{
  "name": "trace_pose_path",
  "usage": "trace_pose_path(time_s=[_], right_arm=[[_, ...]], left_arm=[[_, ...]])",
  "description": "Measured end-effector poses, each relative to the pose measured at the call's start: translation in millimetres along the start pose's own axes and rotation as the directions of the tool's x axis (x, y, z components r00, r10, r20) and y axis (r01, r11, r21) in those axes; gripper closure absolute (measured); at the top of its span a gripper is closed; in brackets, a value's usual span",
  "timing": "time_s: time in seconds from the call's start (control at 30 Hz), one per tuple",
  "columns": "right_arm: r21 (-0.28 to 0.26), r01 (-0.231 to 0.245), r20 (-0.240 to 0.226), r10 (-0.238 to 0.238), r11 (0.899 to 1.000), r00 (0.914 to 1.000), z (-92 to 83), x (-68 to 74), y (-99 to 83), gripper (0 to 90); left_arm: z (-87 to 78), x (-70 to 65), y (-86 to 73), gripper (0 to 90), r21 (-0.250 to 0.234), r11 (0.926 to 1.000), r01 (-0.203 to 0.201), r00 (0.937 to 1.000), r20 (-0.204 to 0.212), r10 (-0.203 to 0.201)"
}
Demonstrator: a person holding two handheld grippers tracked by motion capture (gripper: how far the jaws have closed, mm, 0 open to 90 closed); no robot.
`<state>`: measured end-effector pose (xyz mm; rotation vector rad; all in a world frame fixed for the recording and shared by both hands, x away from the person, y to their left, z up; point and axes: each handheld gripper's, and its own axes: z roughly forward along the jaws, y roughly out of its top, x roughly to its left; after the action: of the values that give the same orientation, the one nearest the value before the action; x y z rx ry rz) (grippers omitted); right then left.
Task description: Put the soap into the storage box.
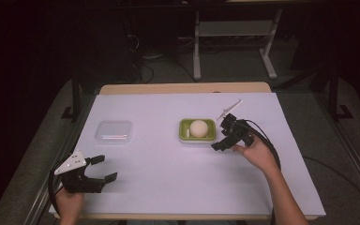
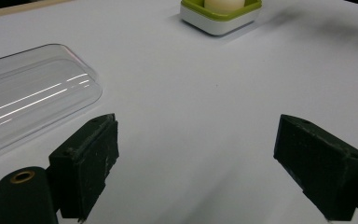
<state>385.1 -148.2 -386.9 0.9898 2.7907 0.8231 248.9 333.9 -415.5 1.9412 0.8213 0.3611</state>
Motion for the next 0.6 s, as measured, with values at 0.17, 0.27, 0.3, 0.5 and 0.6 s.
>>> trace_pose_path(time_s=[0.17, 0.27, 0.3, 0.5, 0.6], right_arm=[[-0.003, -0.008, -0.004, 0.008, 1.000, 1.0000, -0.9, 2.1, -9.2, 21.8], [-0.008, -0.006, -0.010, 0.006, 1.000, 0.9999, -0.5, 3.5, -15.2, 21.8], [-0.004, -0.008, -0.010, 0.008, 1.000, 0.9999, -0.2, 4.0, -16.7, 21.7], [-0.014, -0.014, -0.008, 0.014, 1.000, 0.9999, -2.0, 8.0, -27.4, 21.8], [-0.018, -0.015, -0.005, 0.015, 1.000, 0.9999, -3.3, 10.6, -34.7, 22.0]], left_arm=[[0.2, -0.1, 0.0, 13.2, 0.001, 1.0000, -0.002, 1.0000, 0.001, 0.002], [0.5, -0.1, -0.3, 13.2, -0.002, 1.0000, 0.000, 1.0000, 0.000, 0.000], [0.5, -0.1, -0.3, 13.2, -0.002, 1.0000, 0.000, 1.0000, 0.000, 0.000], [0.5, -0.1, -0.5, 13.2, 0.001, 1.0000, 0.002, 1.0000, 0.000, -0.002], [0.4, -0.2, -0.5, 13.2, 0.003, 1.0000, -0.001, 1.0000, 0.001, 0.001]])
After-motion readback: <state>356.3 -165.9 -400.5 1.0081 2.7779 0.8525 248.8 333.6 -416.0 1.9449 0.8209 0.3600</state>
